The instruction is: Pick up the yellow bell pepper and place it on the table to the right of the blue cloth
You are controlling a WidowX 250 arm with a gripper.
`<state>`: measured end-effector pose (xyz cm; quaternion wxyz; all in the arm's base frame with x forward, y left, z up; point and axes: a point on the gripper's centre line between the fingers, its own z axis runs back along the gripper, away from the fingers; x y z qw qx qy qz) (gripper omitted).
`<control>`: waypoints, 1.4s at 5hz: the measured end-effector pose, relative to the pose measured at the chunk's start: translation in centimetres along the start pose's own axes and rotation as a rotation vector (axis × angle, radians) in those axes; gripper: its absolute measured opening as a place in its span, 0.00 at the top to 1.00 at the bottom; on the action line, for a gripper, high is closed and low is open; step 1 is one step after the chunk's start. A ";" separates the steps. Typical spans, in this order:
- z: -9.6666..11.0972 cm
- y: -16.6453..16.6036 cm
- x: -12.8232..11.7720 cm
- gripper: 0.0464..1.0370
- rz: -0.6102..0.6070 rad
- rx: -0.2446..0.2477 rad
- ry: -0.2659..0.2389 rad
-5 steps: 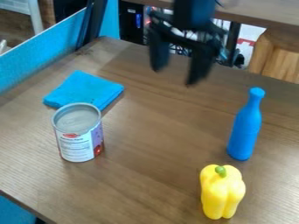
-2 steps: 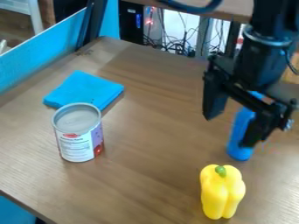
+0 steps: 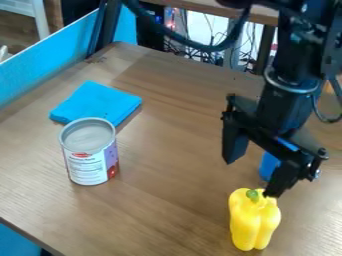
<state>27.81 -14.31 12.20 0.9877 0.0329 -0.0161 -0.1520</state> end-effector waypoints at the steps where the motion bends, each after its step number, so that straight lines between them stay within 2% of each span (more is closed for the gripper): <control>1: -0.3 -0.8 -0.1 0.04 -0.012 -0.003 -0.011; 3: -0.8 -1.6 -0.4 0.07 -0.021 -0.034 -0.013; 5: -1.3 -1.8 -0.8 0.65 -0.050 -0.043 -0.008; 6: -1.2 -1.7 -0.9 0.84 -0.052 -0.044 -0.010; 7: -1.1 -1.7 -1.0 0.94 -0.061 -0.043 -0.005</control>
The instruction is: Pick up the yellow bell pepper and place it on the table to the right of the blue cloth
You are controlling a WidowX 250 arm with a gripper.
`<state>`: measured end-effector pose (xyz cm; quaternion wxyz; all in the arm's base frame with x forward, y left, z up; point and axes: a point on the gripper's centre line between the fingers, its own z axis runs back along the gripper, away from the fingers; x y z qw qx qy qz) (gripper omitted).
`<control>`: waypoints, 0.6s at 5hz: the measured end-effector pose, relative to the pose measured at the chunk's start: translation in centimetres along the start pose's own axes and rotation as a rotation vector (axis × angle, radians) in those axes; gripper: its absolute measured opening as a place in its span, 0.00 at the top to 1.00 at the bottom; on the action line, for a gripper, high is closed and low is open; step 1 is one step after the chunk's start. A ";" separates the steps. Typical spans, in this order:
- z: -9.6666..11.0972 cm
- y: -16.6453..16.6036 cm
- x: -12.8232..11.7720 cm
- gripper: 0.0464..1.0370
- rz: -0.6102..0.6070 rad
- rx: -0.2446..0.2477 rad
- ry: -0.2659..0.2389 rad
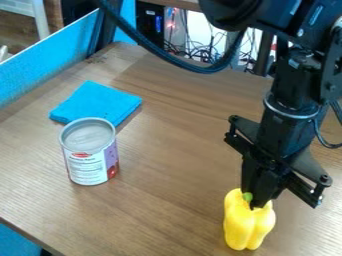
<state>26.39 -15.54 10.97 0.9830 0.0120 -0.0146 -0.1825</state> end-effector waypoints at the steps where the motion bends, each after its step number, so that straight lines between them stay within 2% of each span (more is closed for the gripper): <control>1: 1.5 -0.2 -0.5 0.96 -0.008 -0.023 -0.016; 3: 7.3 -0.4 0.3 0.96 -0.031 -0.068 -0.142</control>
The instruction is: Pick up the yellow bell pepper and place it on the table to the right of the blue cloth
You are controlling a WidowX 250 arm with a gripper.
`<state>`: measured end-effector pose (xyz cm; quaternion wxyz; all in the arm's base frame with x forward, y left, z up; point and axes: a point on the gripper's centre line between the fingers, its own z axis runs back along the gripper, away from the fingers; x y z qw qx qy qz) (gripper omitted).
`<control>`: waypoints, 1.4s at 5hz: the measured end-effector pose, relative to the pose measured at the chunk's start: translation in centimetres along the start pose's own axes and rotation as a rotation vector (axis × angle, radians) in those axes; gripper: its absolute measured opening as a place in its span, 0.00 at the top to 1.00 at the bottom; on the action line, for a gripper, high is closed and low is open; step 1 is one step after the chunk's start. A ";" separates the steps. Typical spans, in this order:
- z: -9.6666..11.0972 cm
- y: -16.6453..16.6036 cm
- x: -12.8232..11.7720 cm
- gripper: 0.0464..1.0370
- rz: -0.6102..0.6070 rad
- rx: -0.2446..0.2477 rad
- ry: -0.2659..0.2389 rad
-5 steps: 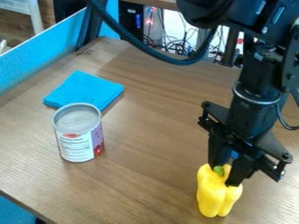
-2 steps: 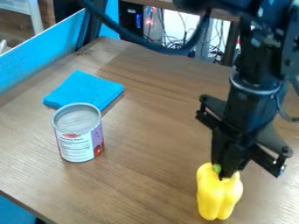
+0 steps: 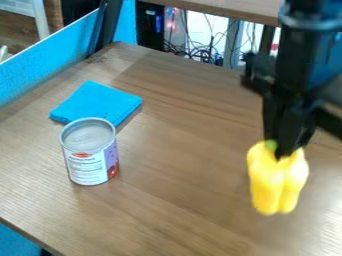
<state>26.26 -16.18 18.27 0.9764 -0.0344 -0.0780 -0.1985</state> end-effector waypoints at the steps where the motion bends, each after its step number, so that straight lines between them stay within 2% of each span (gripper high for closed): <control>1: 2.2 2.3 1.2 0.96 0.067 -0.015 -0.034; 2: 4.1 5.4 2.9 0.96 0.148 0.001 -0.082; 4: 4.8 11.6 6.1 0.96 0.291 0.011 -0.128; 6: 1.7 16.3 7.7 0.96 0.362 0.045 -0.113; 7: -0.7 18.6 7.4 0.96 0.403 0.065 -0.066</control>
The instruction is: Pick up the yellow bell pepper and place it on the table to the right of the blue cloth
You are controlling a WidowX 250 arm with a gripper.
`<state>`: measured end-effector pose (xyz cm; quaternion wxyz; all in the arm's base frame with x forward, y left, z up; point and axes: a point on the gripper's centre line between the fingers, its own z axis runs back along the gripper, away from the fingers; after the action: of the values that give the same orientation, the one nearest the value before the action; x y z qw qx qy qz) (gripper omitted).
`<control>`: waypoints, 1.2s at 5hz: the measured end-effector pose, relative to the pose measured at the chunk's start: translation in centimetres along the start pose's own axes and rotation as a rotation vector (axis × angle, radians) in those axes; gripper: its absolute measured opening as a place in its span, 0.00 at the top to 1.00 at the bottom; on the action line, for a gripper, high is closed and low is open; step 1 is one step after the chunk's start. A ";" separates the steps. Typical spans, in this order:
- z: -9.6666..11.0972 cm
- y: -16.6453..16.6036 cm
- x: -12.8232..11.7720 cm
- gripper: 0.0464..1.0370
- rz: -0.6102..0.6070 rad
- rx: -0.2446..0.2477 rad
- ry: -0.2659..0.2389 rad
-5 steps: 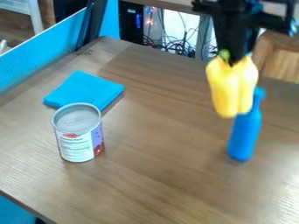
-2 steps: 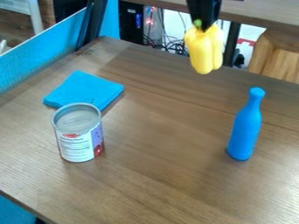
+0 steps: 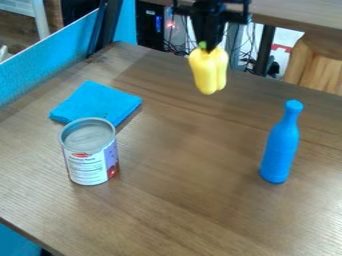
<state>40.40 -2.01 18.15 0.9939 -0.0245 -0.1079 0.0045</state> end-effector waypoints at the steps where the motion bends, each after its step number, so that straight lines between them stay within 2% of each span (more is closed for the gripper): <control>1: -1.3 2.6 -0.1 0.96 0.041 0.018 0.011; 2: -3.1 5.4 -1.1 0.96 0.099 0.011 0.030; 4: -5.8 6.0 -3.2 0.96 0.063 0.019 0.074; 6: -5.7 6.1 -3.9 0.93 0.034 0.012 0.041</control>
<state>37.75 3.73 11.46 0.9958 -0.0204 -0.0871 0.0214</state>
